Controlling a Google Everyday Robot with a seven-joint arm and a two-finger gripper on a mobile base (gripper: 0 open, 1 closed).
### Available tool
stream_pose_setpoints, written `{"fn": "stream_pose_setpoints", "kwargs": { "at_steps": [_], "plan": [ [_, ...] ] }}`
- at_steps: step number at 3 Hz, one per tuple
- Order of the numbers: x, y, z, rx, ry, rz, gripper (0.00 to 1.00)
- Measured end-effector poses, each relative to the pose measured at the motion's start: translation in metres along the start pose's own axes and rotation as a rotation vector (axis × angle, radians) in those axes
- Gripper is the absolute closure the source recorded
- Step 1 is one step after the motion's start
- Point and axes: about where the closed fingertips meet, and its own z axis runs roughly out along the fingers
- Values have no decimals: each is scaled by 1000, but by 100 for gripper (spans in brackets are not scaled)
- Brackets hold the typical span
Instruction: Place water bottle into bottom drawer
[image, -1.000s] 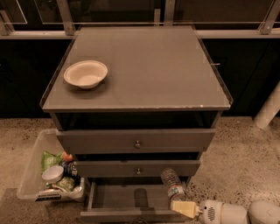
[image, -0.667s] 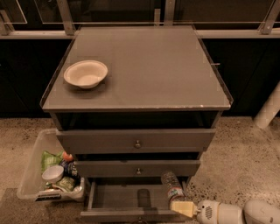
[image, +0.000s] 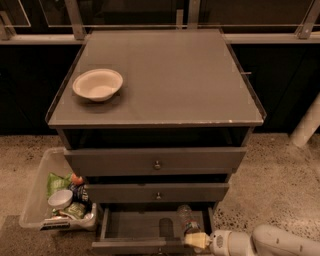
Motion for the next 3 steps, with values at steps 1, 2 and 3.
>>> {"fn": "stream_pose_setpoints", "kwargs": {
  "at_steps": [1,2,3],
  "plan": [
    [-2,-18,34,58,41,-16,100],
    [-2,-17,39,61,49,-23,100],
    [-2,-30,49,59,59,3,100]
  ]
}}
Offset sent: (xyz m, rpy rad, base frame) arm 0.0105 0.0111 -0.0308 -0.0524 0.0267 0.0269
